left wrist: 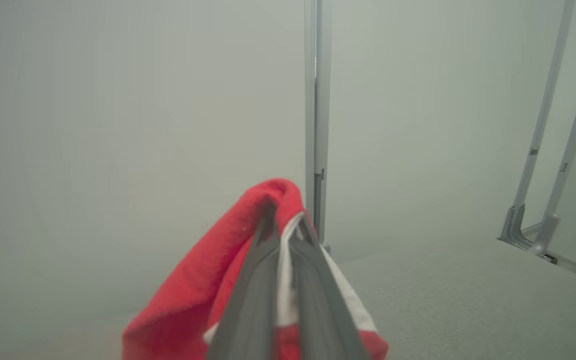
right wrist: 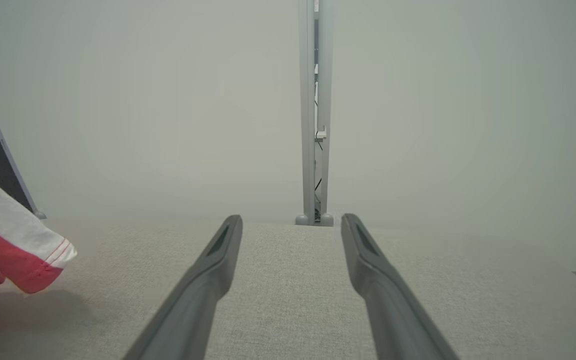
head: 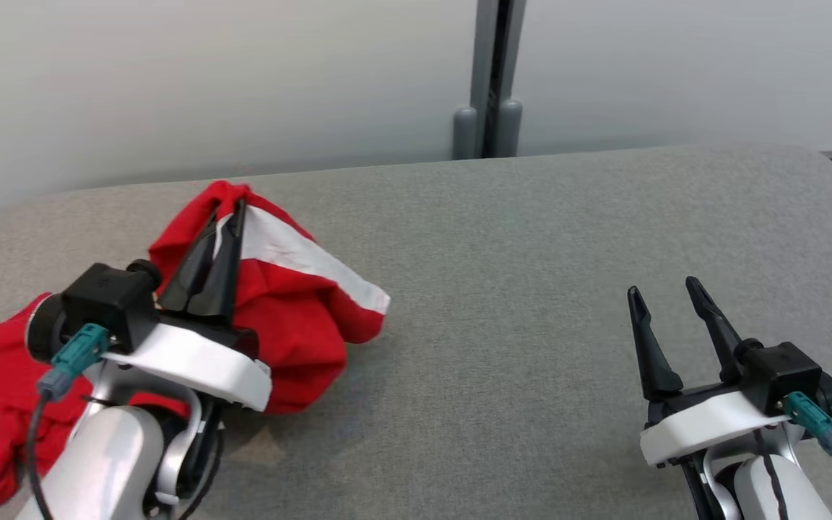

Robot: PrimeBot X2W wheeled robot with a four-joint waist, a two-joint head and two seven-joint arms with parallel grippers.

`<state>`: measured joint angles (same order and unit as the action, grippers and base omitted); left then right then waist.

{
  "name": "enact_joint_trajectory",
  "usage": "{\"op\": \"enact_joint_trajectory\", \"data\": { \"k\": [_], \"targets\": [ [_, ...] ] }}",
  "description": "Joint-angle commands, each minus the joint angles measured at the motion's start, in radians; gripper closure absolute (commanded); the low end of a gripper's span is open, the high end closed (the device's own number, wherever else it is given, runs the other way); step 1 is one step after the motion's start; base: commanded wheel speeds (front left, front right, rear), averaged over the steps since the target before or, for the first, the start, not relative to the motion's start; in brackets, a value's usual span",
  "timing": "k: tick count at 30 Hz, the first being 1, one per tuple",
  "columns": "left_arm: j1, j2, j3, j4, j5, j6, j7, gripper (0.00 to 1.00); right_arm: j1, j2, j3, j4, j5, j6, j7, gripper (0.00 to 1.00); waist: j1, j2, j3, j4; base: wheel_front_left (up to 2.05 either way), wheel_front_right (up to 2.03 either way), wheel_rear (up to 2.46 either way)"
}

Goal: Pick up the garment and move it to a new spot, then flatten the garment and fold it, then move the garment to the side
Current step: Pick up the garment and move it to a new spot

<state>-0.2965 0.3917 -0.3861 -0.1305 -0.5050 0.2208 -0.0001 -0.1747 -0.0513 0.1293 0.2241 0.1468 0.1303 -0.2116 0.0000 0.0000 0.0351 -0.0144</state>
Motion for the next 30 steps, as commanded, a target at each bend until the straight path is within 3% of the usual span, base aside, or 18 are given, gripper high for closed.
{"op": "enact_joint_trajectory", "data": {
  "k": [1,7,15,28,29,30],
  "targets": [
    [-0.027,-0.015,-0.024,-0.007,0.008,-0.012,0.004,1.00,-0.005,-0.003,-0.012,-0.013,-0.010,0.001,-0.003,0.00,0.0000,0.0000,0.046,-0.070,0.00,0.00,0.00],
    [-0.102,-0.062,-0.100,0.046,0.041,-0.045,0.008,1.00,-0.027,-0.001,-0.011,-0.038,0.003,0.001,-0.011,0.00,0.0000,0.0000,0.120,-0.165,0.00,0.00,0.00],
    [-0.216,-0.147,-0.190,0.256,0.060,-0.126,-0.038,1.00,-0.052,-0.001,-0.005,-0.037,0.043,0.001,-0.031,0.00,0.0000,0.0000,0.228,-0.251,0.00,0.00,0.00],
    [-0.278,-0.276,-0.296,0.575,0.045,-0.248,-0.143,1.00,-0.079,-0.001,-0.007,-0.006,0.056,0.001,-0.049,0.00,0.0000,0.0000,0.262,-0.259,0.00,0.00,0.00],
    [-0.280,-0.281,-0.302,0.590,0.043,-0.254,-0.148,0.84,-0.080,-0.001,-0.007,-0.003,0.054,0.001,-0.050,0.00,0.0000,0.0000,0.259,-0.254,0.00,0.00,0.00],
    [-0.282,-0.285,-0.305,0.602,0.042,-0.255,-0.155,0.35,-0.080,-0.001,-0.009,-0.001,0.051,0.001,-0.051,0.00,0.0000,0.0000,0.253,-0.248,0.00,0.00,0.00]
  ]
}}
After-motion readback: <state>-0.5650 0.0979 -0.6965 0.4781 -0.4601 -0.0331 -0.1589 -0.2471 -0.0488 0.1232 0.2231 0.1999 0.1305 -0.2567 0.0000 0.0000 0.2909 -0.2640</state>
